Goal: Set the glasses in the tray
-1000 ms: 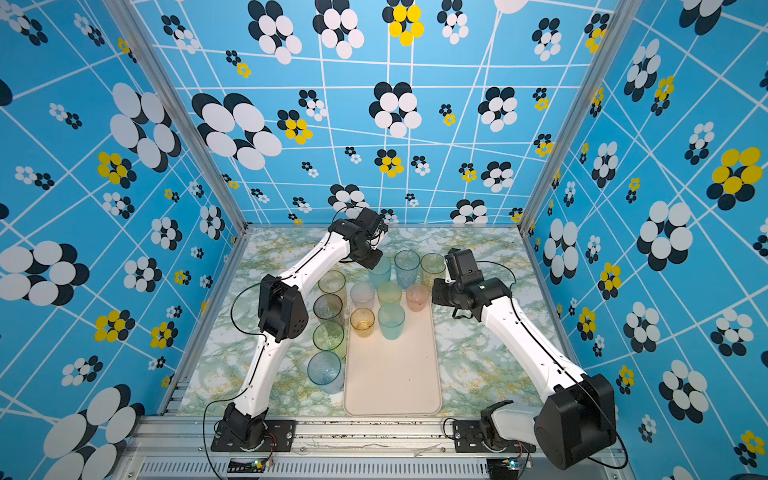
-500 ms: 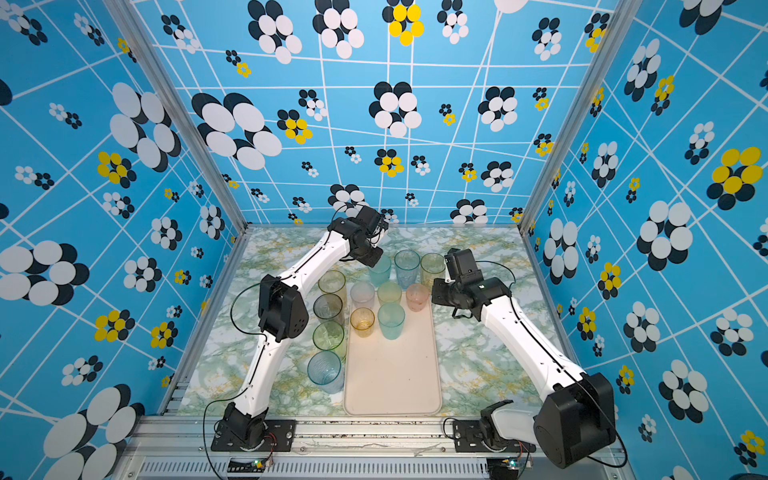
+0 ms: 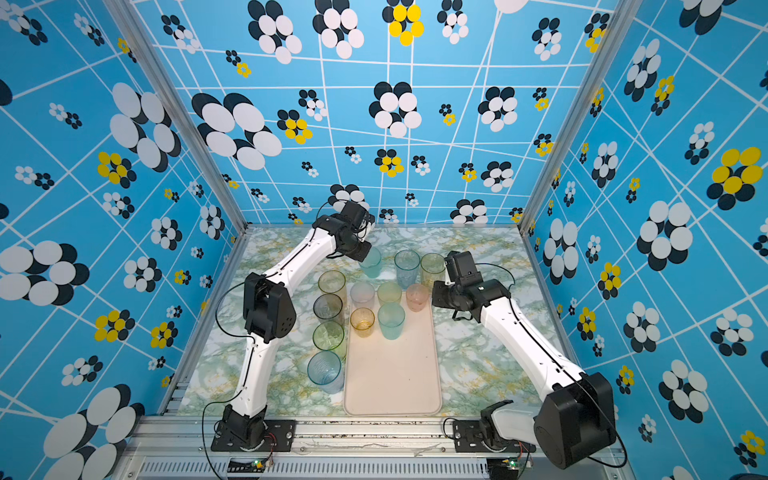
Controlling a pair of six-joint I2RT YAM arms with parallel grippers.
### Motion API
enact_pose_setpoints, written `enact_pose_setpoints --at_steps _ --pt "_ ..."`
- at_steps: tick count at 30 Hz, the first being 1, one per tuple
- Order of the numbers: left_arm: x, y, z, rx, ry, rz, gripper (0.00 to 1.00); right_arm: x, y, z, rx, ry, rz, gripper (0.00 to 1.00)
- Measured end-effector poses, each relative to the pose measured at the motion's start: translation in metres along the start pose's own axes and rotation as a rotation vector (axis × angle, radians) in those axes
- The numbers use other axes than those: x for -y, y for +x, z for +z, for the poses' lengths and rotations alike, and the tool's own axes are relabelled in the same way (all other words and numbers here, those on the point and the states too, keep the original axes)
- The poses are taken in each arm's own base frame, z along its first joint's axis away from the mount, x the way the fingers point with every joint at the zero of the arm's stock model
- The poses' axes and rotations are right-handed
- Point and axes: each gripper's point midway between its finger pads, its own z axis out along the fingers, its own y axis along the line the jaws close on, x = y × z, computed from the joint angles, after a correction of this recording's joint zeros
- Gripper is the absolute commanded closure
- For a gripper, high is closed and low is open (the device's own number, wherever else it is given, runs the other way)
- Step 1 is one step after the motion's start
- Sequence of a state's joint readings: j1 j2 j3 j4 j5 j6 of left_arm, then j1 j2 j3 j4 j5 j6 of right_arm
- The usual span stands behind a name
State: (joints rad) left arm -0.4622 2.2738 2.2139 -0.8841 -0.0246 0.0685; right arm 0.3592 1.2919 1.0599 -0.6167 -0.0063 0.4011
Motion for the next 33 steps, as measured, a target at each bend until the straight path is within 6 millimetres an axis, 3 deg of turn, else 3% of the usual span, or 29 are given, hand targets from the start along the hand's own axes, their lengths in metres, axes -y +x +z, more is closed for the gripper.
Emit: enact_pose_setpoints --at_steps 9,14,23,33 --pt "-0.004 -0.015 -0.073 0.151 -0.014 -0.011 0.95 0.003 -0.002 -0.006 0.024 0.010 0.000 0.63" --pt "0.004 -0.021 -0.113 0.226 -0.016 0.005 0.94 0.010 0.002 -0.006 0.028 0.040 0.002 0.63" --pt "0.077 -0.014 -0.169 0.312 0.060 0.146 0.94 0.030 0.002 -0.006 0.035 0.097 0.036 0.63" --pt "0.127 -0.003 -0.213 0.379 0.121 0.278 0.94 0.046 0.008 -0.014 0.044 0.136 0.059 0.63"
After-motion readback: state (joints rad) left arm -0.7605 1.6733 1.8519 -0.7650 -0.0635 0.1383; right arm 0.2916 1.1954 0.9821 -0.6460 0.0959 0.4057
